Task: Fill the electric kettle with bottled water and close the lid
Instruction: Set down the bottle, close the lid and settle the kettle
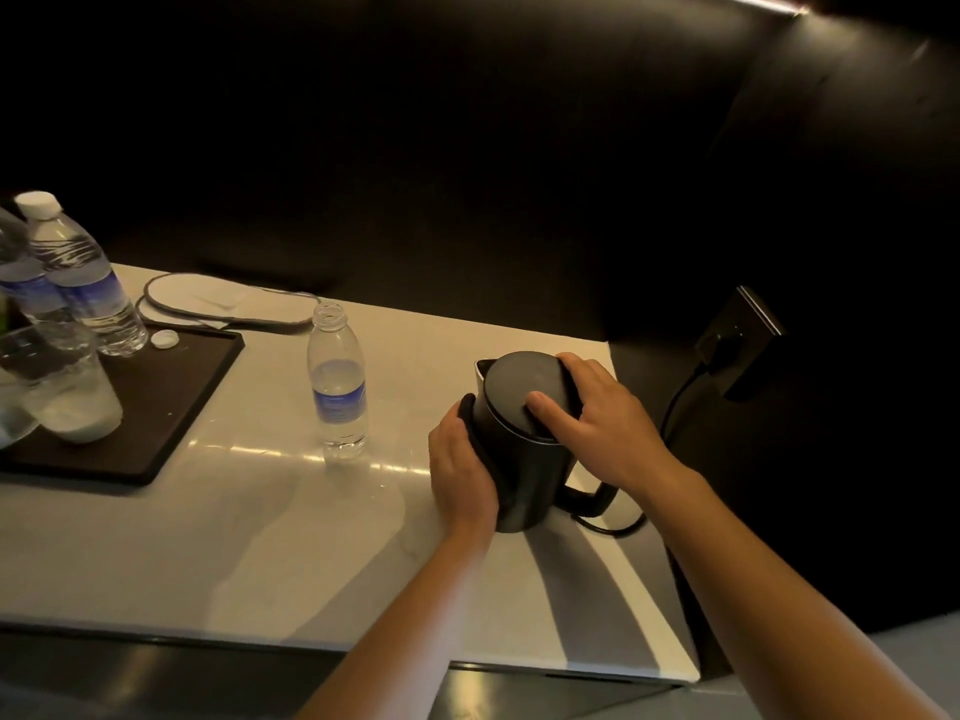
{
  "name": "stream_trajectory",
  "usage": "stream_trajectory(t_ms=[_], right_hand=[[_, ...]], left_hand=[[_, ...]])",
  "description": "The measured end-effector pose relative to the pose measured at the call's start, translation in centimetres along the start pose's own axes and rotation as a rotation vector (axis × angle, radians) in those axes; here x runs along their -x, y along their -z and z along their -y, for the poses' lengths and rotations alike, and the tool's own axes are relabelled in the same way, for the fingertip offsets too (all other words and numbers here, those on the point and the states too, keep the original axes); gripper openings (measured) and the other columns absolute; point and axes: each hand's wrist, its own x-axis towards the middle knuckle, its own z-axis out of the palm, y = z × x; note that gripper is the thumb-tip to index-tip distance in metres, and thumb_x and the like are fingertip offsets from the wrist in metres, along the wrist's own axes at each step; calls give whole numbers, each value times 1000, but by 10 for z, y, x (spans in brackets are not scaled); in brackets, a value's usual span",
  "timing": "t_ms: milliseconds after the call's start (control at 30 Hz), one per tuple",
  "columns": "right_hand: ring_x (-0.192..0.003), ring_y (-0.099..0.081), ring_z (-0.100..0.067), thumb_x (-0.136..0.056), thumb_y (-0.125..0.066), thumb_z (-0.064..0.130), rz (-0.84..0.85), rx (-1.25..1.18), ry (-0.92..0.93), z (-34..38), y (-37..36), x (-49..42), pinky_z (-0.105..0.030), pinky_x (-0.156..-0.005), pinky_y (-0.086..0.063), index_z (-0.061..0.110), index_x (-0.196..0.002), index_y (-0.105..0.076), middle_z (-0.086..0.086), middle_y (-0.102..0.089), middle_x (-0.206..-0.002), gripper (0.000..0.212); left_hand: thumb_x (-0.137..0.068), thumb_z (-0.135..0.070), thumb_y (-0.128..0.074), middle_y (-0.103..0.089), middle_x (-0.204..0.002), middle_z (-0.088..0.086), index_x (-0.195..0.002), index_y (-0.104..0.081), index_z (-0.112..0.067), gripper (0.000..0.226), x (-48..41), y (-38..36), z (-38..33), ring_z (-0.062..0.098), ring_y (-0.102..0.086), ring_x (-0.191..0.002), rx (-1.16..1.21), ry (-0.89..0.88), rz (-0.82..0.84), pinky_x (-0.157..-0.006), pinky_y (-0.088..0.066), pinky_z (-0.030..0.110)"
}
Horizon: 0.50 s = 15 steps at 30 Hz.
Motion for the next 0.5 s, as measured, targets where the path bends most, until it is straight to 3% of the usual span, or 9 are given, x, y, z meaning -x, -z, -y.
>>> stream_trajectory(t_ms=[133,267,333,433,500], right_hand=[[-107,-52,-13,-91,-42,66,56,-44,35,-11,6,-9,-35,-88,-48,30,-144,-39,7,-54,-127,64],[-109,-51,-11,-93,-46,62,115,-75,79,-16,10,-16,-30,-89,-46,31,-144,-39,8,-53,-129,61],[-112,-50,-11,-93,-48,60,136,-86,92,-17,10,-18,-28,-90,-45,31,-145,-39,8,-52,-132,60],[-116,-49,-10,-93,-49,60,152,-110,97,-20,9,-20,-33,-95,-47,32,-147,-38,10,-51,-136,62],[-117,-49,-10,-93,-49,61,165,-120,98,-22,9,-21,-36,-95,-49,33,-147,-38,11,-50,-137,62]], left_hand=[[-100,-57,-23,-46,-149,-2,-149,-40,-29,58,37,-21,-14,15,-47,-135,-162,-325,-74,-108,-44,34],[-104,-49,-24,-44,-151,1,-150,-39,-19,56,42,-17,-1,14,-43,-138,-261,-486,-80,-109,-38,29],[-104,-43,-27,-48,-146,0,-147,-42,-21,51,31,-7,7,11,-47,-134,-205,-460,-65,-105,-42,26],[-102,-39,-30,-57,-129,-11,-135,-51,-34,39,16,6,9,-6,-54,-118,-79,-271,15,-93,-46,12],[-98,-41,-35,-62,-124,-11,-126,-58,-35,37,0,14,12,-3,-58,-113,-39,-113,68,-96,-51,21]])
